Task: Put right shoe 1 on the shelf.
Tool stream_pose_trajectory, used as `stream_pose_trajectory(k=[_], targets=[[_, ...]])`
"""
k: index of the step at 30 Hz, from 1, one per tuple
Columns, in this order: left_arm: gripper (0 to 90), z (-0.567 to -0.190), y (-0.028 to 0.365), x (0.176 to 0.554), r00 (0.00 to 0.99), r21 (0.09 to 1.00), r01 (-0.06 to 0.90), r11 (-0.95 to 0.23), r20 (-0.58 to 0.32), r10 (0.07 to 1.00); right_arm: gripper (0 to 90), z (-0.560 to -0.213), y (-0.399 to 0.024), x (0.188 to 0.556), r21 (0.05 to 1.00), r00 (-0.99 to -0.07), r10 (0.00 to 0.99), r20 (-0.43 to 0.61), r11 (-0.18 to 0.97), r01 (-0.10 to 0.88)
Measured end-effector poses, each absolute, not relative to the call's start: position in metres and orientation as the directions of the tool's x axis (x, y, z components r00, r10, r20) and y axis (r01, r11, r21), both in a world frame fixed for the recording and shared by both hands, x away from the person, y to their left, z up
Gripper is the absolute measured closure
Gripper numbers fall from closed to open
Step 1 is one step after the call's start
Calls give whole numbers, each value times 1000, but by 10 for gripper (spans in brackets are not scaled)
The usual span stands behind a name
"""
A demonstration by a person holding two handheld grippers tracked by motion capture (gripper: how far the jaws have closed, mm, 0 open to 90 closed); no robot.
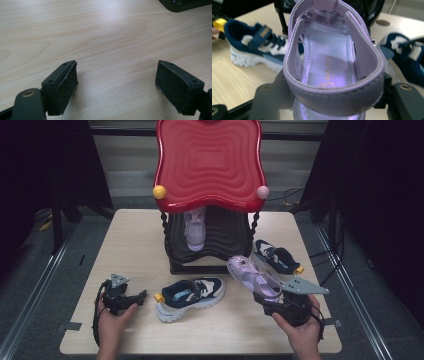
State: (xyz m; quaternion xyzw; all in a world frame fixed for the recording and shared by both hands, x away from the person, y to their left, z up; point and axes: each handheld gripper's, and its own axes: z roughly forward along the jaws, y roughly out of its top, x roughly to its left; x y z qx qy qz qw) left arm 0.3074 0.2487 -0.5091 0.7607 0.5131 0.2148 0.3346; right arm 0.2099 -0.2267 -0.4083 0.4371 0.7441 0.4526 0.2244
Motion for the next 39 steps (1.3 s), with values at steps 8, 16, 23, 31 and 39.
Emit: stream_pose_trajectory(k=[8,16,23,31,39], targets=[[176,-509,249,307,382,729,637,-250,-16,924,368,-400,-206,228,883,-467,884,29,197,427],[176,-509,249,307,382,729,637,-250,-16,924,369,-397,-191,245,902,-389,921,3,165,399],[176,-509,249,307,381,730,637,-250,-16,924,369,-390,-173,260,916,-347,937,-20,156,370],[176,-509,249,307,381,730,637,-249,-18,924,369,-389,-152,278,921,-299,953,-44,154,358],[176,-509,249,307,382,729,637,-250,-16,924,370,-393,-143,300,930,-254,966,-36,126,345]])
